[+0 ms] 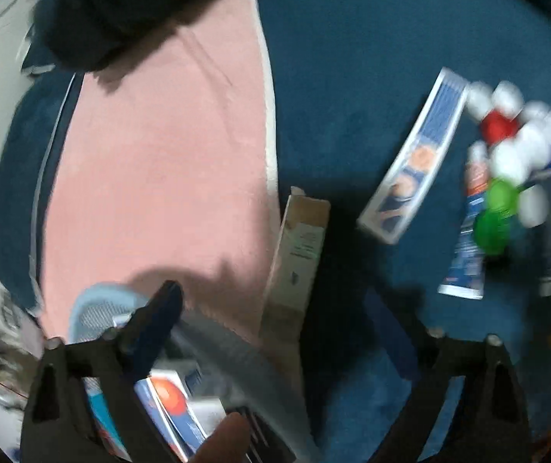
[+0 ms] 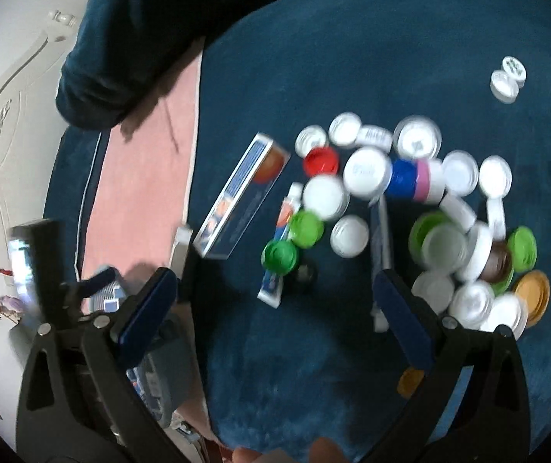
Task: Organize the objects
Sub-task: 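Grasp a grey box with the left tool while the right tool grasps a white leaflet box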
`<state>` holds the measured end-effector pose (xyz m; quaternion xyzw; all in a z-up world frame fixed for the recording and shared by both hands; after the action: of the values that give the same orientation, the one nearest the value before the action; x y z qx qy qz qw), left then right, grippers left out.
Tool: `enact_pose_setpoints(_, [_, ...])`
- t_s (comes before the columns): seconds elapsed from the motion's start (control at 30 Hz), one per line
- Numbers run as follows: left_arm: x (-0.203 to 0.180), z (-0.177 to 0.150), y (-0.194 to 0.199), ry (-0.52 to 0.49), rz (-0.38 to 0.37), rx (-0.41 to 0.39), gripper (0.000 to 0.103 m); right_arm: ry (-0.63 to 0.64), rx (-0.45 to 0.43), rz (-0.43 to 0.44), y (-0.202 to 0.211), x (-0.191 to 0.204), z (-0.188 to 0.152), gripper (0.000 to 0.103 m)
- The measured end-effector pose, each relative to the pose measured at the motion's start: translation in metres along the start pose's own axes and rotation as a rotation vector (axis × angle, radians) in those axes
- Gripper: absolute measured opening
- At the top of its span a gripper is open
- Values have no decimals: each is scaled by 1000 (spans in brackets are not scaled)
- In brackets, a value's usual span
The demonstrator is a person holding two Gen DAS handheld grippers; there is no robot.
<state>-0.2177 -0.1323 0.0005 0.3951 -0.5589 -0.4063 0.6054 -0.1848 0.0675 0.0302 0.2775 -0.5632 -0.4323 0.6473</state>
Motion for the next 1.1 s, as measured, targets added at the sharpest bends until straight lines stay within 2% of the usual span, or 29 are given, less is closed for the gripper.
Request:
enact_pose_setpoints(0.07, [-4,6,-12,-16,23,29,91,8,7,-4,-3,-6,3,103])
enact_pose_setpoints(0.13, [-7,7,-24,-29,19,53,85,10,11,-8,-4,-10,7,103])
enact_pose_setpoints(0.17, [-9,8,-30,-38,10,65,78,5,9,-2,-4,-12,10,103])
enact_pose_setpoints(0.23, [-13,7,-39,-48,-20,80,47,0,9,11,-8,-9,15,103])
enact_pose_setpoints(0.3, [-11,5,-42,-18,-83,89,30,8,9,21,-14,-2,20,103])
enact_pose_setpoints(0.47, [18,7,-18,115,-200,2,29,20,22,47,-38,22,27,103])
enact_pose_setpoints(0.63, [57,3,4,263,-262,-56,29,8,42,31,-71,38,37,103])
enact_pose_setpoints(0.83, [67,4,13,349,-334,-84,27,-54,42,-59,-104,42,48,103])
enact_pose_setpoints(0.87, [67,5,12,358,-342,-84,27,-53,42,-74,-108,43,48,100])
enact_pose_setpoints(0.9, [66,4,12,365,-351,-84,27,-41,46,-98,-111,45,48,93])
enact_pose_setpoints(0.97, [65,2,9,376,-371,-80,27,-20,87,-140,-118,45,46,35])
enact_pose_setpoints(1.1, [61,-4,16,381,-402,-75,27,10,75,-116,-105,44,38,30])
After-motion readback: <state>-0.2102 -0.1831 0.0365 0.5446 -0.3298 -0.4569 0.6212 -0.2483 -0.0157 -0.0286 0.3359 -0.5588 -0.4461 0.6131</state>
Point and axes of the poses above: each gripper's, at about its wrist camera, not at the fingertips, and y roughly against the way its jaws point, x to its left, z to its top, the point moved 5 cm from there along -y, roughly the way its jaws point, and after that the axes turned 7 degrees about y, right-handed, at the moved point
